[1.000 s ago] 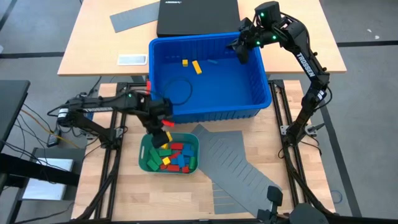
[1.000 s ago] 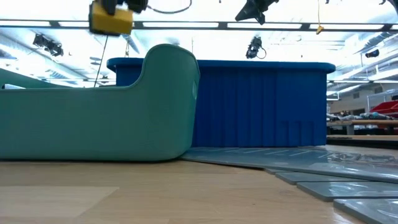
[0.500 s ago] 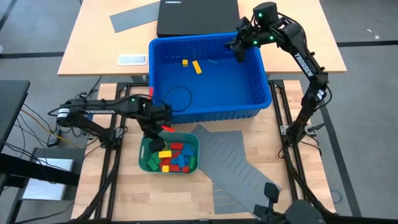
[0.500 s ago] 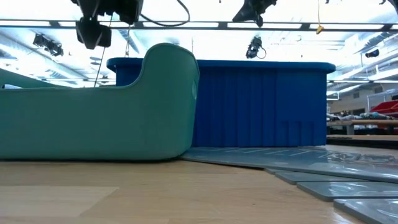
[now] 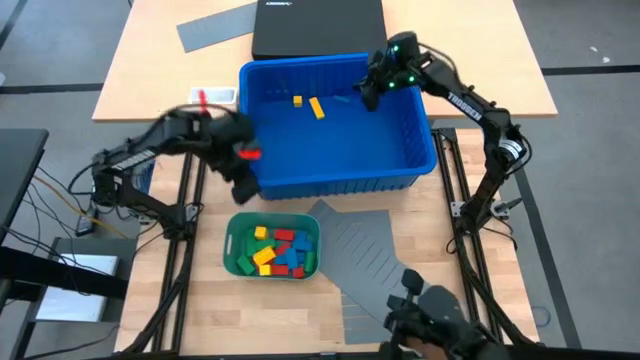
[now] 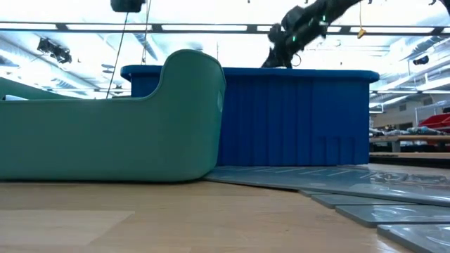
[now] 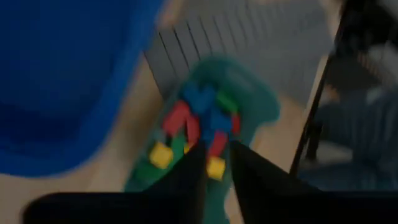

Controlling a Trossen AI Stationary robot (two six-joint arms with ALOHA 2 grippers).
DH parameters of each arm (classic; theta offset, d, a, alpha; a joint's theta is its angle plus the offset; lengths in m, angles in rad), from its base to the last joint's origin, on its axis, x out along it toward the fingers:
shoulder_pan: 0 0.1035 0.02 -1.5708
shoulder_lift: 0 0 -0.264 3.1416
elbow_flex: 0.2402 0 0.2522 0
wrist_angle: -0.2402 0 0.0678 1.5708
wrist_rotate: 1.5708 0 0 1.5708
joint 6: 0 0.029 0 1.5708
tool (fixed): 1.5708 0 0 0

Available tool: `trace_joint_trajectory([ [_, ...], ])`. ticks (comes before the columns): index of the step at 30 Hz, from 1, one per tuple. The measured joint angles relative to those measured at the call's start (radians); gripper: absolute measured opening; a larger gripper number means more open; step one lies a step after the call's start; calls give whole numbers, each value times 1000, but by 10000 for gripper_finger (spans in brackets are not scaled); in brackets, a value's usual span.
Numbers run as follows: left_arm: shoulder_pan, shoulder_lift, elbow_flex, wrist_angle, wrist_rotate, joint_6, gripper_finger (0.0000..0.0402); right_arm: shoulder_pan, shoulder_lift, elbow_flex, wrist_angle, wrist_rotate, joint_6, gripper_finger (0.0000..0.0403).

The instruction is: Sort Items/Unsort Items

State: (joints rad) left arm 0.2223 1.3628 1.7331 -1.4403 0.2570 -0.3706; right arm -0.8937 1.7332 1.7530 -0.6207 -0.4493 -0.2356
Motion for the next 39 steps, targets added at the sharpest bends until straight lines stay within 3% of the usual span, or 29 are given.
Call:
trace_joint_trajectory([
  [4, 70, 0, 81, 64, -33, 0, 19, -8, 11, -135, 166, 61, -11, 20],
  [6, 99, 0, 115, 92, -38, -1, 6, -9, 36, -149, 190, 77, 0, 32],
  [10, 134, 0, 177, 114, -44, -23, 11, -3, 127, -99, 187, 122, -3, 64],
  [16, 145, 0, 248, 111, -64, -34, 5, 2, 265, 105, 115, 195, 2, 117],
  [22, 145, 0, 261, 97, -76, -46, 4, -21, 425, 236, -9, 195, -6, 150],
  [33, 145, 0, 261, 80, -76, -80, 4, -47, 598, 261, 44, 194, 5, 226],
  [39, 145, 0, 261, 80, -75, -109, 4, -52, 661, 262, 122, 210, -5, 244],
])
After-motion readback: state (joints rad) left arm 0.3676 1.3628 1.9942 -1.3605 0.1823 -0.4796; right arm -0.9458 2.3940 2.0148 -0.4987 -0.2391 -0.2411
